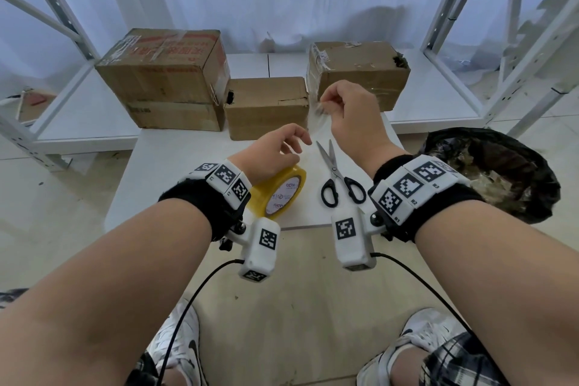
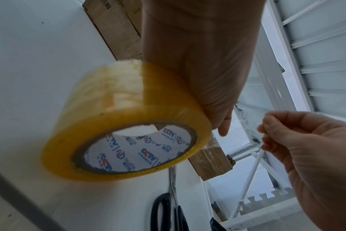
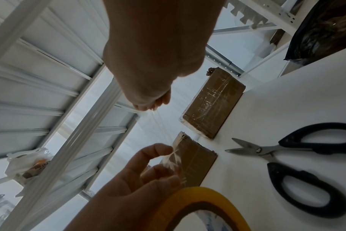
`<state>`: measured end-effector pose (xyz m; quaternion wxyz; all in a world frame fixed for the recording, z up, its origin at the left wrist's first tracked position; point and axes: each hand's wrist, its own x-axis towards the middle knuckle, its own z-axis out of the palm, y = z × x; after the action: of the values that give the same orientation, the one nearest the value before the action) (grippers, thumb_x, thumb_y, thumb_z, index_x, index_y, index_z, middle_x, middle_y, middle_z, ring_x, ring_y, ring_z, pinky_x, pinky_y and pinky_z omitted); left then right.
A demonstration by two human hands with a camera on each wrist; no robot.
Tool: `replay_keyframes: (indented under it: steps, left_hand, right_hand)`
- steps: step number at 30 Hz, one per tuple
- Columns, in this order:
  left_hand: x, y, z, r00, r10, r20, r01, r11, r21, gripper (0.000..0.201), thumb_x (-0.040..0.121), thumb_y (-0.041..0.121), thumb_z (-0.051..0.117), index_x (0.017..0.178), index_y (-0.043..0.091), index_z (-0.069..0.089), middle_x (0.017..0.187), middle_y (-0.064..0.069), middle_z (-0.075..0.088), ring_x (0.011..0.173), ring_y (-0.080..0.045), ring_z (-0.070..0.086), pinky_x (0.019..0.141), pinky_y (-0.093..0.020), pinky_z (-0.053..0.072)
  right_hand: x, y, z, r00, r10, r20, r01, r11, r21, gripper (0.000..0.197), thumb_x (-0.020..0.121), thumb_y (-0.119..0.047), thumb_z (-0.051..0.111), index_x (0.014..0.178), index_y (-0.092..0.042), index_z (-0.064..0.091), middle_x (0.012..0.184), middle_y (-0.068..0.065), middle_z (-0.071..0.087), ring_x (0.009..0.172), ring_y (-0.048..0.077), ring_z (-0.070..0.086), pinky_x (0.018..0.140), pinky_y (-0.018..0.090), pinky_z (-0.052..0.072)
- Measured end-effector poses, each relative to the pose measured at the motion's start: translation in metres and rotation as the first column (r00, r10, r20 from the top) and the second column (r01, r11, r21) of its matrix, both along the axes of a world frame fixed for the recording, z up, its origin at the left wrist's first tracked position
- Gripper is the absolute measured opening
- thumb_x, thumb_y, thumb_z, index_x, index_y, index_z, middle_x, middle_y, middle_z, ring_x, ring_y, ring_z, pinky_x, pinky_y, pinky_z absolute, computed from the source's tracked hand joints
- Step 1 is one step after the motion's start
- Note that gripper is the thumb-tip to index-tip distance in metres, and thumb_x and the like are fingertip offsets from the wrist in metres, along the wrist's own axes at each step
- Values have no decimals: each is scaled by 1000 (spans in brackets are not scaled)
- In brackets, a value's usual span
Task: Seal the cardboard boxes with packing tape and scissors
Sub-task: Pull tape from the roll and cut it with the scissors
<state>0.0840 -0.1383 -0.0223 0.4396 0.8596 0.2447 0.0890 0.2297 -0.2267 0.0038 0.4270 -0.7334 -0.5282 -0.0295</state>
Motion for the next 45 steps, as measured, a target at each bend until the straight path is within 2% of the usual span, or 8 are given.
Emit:
replay_keyframes:
  steps: [8,12,21,28,32,36,40,45]
  left_hand:
    - [-7,-3,-2,995,49,87,-39,993,-112,22,91,4,58,103,22,61,97,8,60,82,0,55,72,-10,49]
    - [-8,-2,-4,994,87,65,-70,972,-226,20,92,7,59,106,21,63,93,9,62,82,-7,58,79,-22,52]
    - [1,-3,6,998,22,-51,-31,982,-185,27,94,8,55,115,25,61,94,3,63,82,-11,60,73,-20,51]
    - [12,-4,9,995,-11,-99,0,994,-111,33,95,5,52,124,21,58,103,11,57,86,-5,55,73,-14,48]
    - [13,-2,8,994,-6,-110,-7,993,-115,34,95,4,52,125,20,58,102,15,57,86,-5,55,72,-13,49]
    - [13,-3,8,994,-5,-110,-7,994,-108,34,95,5,52,125,21,58,105,14,57,89,-5,56,72,-13,48]
    - [11,-5,7,996,28,-84,-35,995,-90,33,95,5,52,124,20,58,105,12,56,86,-4,56,72,-12,48]
    - [7,-8,3,994,95,-51,-99,992,-77,34,95,7,53,126,20,57,107,8,57,85,-4,54,75,-16,45]
  right_hand:
    - [17,1,-12,994,-68,-85,62,996,-70,10,94,-4,53,95,-5,63,87,-1,57,82,11,52,72,16,37]
    - [19,4,-19,995,-71,-68,68,997,-43,11,94,-3,52,93,-6,63,86,-1,57,82,12,52,73,19,39]
    - [28,-1,-17,997,-78,-22,75,990,-116,12,95,-11,54,101,-13,64,85,-6,57,79,12,53,76,26,46]
    - [44,-15,-26,955,-192,-225,108,934,-340,46,94,-11,56,138,-15,44,116,4,55,99,21,57,90,34,48]
    - [51,-28,-37,875,-324,-359,127,871,-475,24,94,-12,51,119,-9,52,118,17,59,100,32,64,89,46,54]
    - [40,-38,-56,923,-306,-234,55,705,-707,28,91,-20,59,95,7,64,94,23,68,88,35,67,81,44,57]
    - [21,-36,-67,976,-206,-65,73,596,-800,38,83,-42,69,71,-8,55,69,6,57,65,20,54,53,29,41]
    - [4,-35,-70,992,-122,39,102,563,-820,37,81,-33,71,98,-10,48,87,4,51,83,23,50,66,31,38]
